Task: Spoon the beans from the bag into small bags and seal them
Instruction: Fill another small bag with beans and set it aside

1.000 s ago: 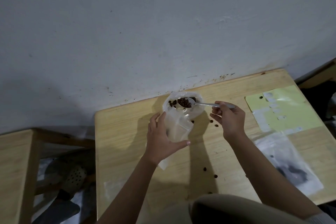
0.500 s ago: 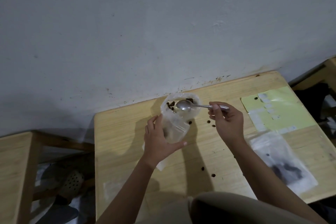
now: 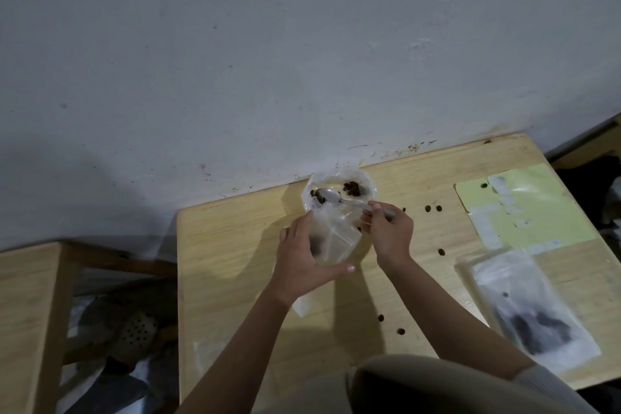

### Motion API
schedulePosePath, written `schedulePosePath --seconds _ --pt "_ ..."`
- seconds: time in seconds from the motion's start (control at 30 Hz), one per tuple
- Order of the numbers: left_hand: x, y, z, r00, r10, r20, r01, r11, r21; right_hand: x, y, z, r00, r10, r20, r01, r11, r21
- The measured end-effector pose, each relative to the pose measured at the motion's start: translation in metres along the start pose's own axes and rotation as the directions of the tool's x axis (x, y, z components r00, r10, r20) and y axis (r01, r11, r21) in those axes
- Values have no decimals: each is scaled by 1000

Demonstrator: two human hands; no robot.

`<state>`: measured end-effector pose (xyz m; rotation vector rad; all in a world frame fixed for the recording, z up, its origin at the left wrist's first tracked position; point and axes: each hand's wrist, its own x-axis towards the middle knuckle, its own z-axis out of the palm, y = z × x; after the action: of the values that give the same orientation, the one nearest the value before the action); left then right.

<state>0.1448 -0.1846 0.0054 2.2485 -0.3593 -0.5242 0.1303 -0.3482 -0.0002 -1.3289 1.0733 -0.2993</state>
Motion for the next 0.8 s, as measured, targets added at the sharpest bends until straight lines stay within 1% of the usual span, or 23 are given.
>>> schedulePosePath --seconds 0.07,0.13,0.3,0.43,0.63,0.73,0.8 --pt "-1 0 0 1000 5 13 -5 1000 1 1 -7 -1 995 103 -18 -101 992 80" --pt "-3 0 0 1000 5 20 -5 1000 5 2 -13 -3 986 167 -23 -162 976 143" --pt "-6 -1 0 1000 3 -4 -3 1000 12 2 -20 -11 975 221 -31 -209 954 215" --pt "-8 -3 0 1000 -9 -29 9 1000 6 1 -21 -23 976 215 -18 -206 952 227" --pt "-12 -5 -1 999 -15 -46 17 999 35 -10 -32 -48 984 172 39 -176 962 208" --pt "-15 -6 -1 997 -28 -73 33 997 67 -21 -41 -61 989 111 95 -128 971 204" --pt "-17 -4 -2 995 -34 -98 42 996 81 -30 -47 -69 991 28 131 -51 982 182"
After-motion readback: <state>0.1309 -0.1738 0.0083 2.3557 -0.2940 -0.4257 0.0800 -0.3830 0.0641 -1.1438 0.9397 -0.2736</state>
